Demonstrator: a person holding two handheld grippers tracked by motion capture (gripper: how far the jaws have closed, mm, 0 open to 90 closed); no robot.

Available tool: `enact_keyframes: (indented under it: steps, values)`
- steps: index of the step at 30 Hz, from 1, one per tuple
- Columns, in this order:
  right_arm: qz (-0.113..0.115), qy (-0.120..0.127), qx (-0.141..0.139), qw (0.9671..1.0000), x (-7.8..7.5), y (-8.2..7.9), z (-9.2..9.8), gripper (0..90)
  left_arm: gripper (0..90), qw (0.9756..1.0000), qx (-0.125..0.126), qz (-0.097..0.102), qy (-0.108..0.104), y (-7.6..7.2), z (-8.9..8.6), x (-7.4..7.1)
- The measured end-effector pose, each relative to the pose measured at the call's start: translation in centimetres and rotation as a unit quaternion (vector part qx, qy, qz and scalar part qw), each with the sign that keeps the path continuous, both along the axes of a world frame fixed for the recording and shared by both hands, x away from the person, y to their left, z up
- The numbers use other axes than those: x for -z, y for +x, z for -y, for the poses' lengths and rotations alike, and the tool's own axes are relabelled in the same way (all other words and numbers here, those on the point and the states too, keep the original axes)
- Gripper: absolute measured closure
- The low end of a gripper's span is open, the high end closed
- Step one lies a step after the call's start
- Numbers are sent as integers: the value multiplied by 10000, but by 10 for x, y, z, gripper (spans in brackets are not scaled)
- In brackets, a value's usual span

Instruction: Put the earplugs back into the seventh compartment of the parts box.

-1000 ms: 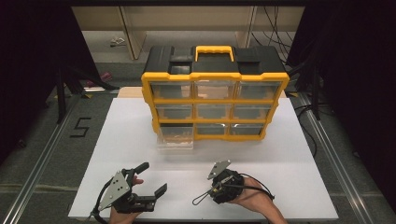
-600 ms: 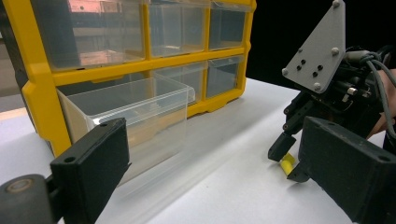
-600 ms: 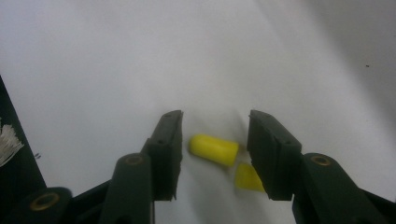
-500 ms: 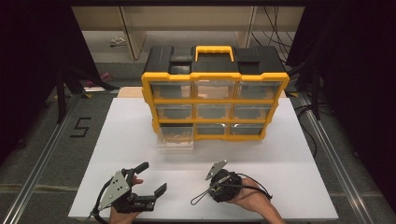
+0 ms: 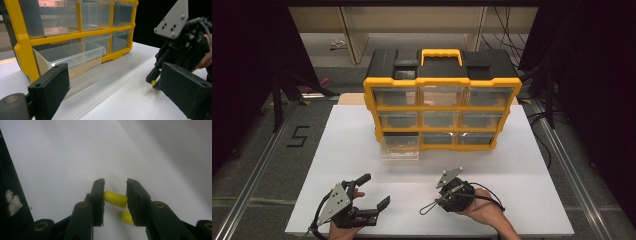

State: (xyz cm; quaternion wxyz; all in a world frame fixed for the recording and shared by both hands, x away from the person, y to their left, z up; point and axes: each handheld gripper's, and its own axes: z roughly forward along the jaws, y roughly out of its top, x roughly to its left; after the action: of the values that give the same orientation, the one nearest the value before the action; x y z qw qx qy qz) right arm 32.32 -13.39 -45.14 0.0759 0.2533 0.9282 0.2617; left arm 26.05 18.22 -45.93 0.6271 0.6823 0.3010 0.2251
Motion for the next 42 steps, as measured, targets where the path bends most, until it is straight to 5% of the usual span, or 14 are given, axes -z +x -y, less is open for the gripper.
enact_keyframes:
  steps: [15, 23, 32, 42]
  values:
    - [595, 775, 354, 9946, -23, 3, 12, 683, 94, 10000, 16, -20, 39, 0, 2, 1]
    - [1035, 1218, 489, 9859, -40, 7, 13, 682, 94, 10000, 22, -15, 22, 0, 2, 1]
    - [1236, 1599, 609, 9775, -54, 16, 12, 682, 94, 10000, 34, -3, 10, 0, 2, 0]
    - [1323, 1828, 634, 9721, -68, 31, -3, 682, 94, 10000, 19, 5, 13, -1, 1, 0]
